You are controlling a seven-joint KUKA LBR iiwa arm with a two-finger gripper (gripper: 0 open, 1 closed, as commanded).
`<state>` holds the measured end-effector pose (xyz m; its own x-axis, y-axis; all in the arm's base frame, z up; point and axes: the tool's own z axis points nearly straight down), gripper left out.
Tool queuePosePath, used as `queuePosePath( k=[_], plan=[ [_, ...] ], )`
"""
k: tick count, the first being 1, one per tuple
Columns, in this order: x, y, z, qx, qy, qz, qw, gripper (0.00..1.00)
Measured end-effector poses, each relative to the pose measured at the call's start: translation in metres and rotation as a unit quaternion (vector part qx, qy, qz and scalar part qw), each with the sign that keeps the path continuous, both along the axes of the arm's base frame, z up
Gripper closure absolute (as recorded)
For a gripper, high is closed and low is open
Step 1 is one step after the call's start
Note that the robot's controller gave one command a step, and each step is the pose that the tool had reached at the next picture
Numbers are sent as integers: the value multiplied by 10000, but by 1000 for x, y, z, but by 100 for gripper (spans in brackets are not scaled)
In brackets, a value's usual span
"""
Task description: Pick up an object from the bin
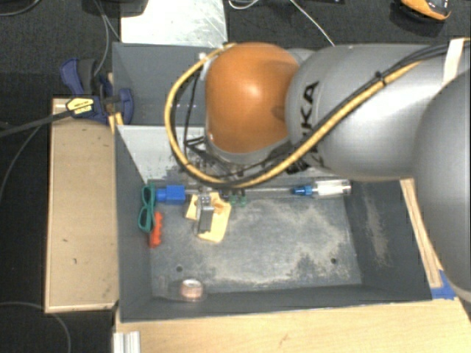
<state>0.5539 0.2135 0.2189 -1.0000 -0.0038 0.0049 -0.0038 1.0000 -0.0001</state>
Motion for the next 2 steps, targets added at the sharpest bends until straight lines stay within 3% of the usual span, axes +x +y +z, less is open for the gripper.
queuePosePath(
  k=[1,2],
  plan=[
    [2,-2,5,8,-40,-34,10000,0],
    [16,-32,-48,12,-31,972,9953,0]
  ],
)
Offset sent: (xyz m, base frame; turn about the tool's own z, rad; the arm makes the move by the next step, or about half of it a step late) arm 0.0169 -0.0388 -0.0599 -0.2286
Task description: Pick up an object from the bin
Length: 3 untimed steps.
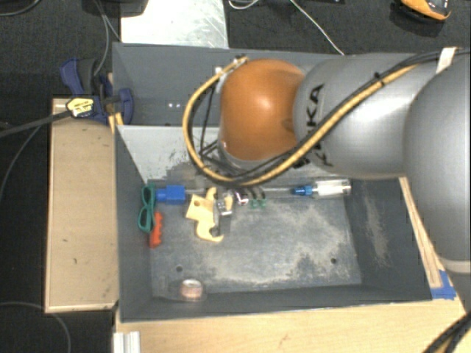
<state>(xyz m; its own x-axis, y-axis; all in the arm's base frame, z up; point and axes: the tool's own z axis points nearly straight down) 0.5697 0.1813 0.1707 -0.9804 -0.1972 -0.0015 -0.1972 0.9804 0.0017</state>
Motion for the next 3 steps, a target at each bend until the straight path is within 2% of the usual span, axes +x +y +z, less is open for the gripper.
queuePosePath(
  k=[1,2,3],
  plan=[
    [-10,-14,-9,-1,4,-792,9969,0],
    [11,-16,-89,-1,9,-1516,9884,0],
    [23,-22,-95,6,-22,-47,10000,100]
  ],
)
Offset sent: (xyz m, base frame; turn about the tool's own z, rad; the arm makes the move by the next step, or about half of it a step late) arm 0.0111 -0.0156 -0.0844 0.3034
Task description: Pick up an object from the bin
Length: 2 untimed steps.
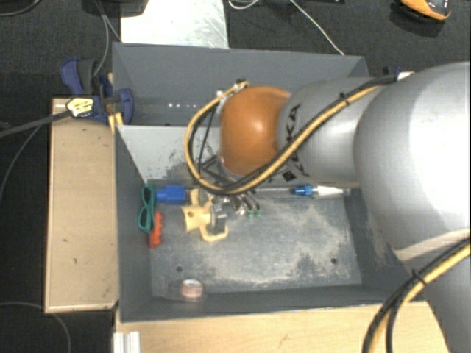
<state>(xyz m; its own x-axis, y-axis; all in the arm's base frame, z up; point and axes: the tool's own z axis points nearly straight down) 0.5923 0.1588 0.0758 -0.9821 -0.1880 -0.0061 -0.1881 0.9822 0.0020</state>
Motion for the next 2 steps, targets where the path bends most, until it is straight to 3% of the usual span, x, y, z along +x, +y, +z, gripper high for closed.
queuePosePath(
  k=[1,2],
  plan=[
    [0,0,0,1,1,-12,10000,100],
    [-9,-1,97,-1,10,-31,10000,100]
  ],
)
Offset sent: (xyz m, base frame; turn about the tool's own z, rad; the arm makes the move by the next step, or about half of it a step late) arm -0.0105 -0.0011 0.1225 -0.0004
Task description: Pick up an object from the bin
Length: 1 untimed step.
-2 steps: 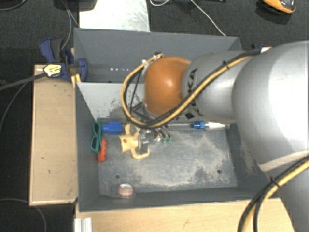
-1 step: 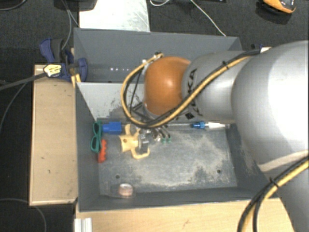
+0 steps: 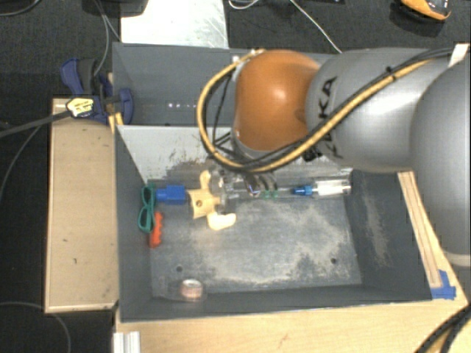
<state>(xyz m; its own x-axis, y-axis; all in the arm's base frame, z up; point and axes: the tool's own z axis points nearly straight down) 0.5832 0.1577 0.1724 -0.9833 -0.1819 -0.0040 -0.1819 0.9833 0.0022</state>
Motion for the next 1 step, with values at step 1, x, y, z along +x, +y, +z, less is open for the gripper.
queuePosePath(
  k=[1],
  plan=[
    [11,7,65,14,-51,56,10000,100]
  ],
)
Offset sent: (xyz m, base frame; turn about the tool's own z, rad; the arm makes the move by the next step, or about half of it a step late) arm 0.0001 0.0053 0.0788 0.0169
